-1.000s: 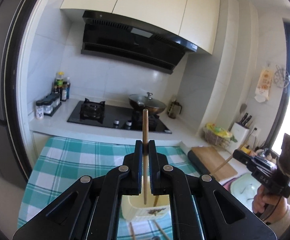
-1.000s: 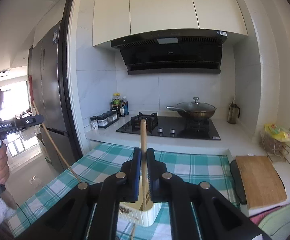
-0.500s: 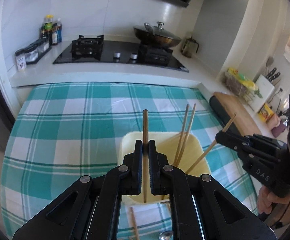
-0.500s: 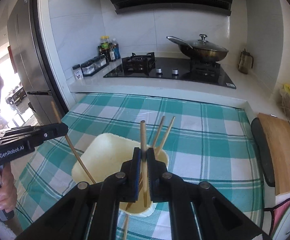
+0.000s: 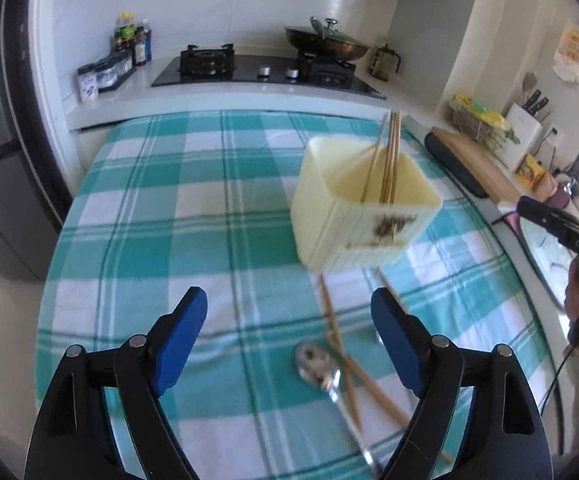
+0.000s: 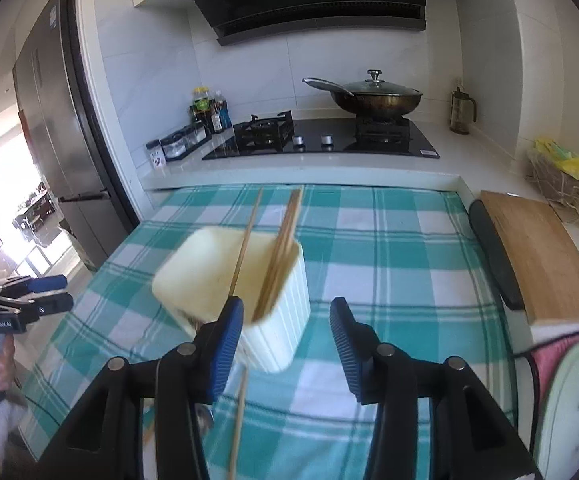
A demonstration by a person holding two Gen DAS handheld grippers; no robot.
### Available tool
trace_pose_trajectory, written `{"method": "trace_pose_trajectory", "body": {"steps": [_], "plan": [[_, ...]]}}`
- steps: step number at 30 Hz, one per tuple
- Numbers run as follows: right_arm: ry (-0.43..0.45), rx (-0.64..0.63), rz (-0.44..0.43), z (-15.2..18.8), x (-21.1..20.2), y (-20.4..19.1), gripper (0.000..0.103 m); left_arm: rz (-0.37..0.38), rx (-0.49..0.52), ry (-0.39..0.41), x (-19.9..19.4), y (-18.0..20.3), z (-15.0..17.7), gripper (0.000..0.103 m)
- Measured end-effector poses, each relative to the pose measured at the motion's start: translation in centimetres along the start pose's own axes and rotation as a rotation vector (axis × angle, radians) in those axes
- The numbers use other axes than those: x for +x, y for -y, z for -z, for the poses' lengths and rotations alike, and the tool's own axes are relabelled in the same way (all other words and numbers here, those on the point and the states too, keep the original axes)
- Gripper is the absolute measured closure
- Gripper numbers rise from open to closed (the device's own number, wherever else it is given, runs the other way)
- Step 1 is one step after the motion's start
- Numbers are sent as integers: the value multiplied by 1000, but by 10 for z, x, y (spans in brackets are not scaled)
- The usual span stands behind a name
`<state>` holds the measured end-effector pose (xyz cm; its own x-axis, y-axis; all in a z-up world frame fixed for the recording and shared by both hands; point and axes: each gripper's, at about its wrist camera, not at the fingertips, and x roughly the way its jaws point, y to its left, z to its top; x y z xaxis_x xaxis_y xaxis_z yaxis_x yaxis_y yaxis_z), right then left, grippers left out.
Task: Organize utensils
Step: 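Open the left tool and move it back toward the spoons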
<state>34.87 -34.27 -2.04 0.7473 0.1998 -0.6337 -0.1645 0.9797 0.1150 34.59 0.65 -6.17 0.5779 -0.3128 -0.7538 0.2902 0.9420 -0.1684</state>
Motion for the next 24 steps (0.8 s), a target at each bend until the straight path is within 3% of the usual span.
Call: {"method": "trace_pose_trajectory", "body": {"steps": [4, 7, 10, 13, 19, 24], "plan": [[-15, -48, 146, 95, -33, 5, 53, -120, -78, -32, -1, -9, 88, 18], [-69, -18, 212, 163, -41, 5, 53, -117, -137, -38, -3, -1, 127, 18], [-105, 17, 229, 207, -45, -1, 53, -80, -139, -22, -6, 18, 143, 18], [-103, 51, 211, 227, -48, -7, 53, -56, -107, -28, -1, 36, 148, 18], [-107, 25, 195, 233, -44, -21, 53, -14, -95, -34, 16, 56, 147, 18], [-113, -15, 177, 237, -41, -37, 53, -102, -92, -16, 43, 61, 136, 19]]}}
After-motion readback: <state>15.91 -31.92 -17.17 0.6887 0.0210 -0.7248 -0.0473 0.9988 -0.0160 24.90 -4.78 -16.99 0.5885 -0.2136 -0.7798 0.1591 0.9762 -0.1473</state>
